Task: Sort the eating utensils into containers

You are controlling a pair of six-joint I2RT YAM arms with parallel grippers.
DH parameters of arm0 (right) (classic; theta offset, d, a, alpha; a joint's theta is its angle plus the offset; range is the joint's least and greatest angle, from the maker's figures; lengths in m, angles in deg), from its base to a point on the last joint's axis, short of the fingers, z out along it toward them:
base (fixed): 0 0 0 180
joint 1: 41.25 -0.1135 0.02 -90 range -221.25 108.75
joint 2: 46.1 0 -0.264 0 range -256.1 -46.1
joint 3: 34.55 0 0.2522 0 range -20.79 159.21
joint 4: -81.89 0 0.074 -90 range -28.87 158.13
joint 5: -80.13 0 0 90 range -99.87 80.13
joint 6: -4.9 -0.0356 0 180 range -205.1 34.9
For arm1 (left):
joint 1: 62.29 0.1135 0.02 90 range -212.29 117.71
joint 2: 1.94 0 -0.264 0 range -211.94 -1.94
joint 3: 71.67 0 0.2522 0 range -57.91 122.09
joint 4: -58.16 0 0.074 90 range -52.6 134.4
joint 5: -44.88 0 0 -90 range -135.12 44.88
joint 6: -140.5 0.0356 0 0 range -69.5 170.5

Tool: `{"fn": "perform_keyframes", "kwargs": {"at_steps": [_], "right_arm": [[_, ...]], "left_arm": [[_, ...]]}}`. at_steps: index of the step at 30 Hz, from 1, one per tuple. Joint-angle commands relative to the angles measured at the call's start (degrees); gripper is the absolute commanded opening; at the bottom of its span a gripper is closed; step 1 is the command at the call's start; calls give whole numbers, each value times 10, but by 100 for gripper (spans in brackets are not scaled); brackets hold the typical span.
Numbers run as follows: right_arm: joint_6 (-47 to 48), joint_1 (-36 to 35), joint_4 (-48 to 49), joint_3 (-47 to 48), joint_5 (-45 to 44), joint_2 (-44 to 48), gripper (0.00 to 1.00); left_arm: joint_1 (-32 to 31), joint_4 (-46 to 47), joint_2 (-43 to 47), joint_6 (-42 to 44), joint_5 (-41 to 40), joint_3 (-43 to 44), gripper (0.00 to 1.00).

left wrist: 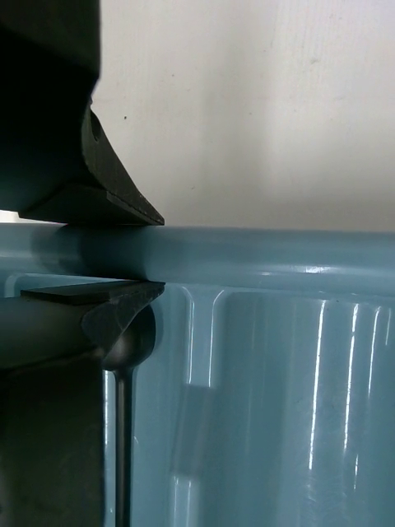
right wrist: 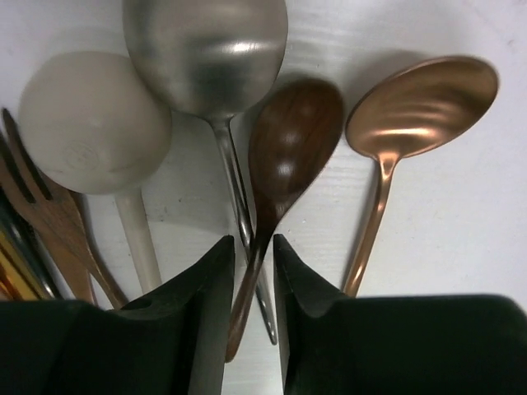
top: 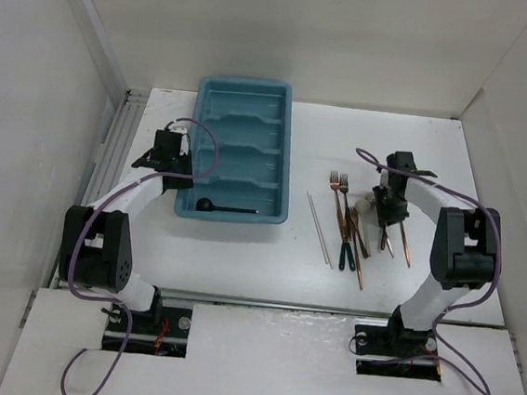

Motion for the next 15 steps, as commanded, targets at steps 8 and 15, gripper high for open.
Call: {"fn": "perform_keyframes", "kwargs": {"at_steps": [8,15], "right_arm": [[0,91,-52,67,-45,78,51],[17,105,-48,51,-21,-17,52]], "left_arm": [[7,-28,17,27,-71,1,0],[7,-22,17,32,-76,1,0]]}}
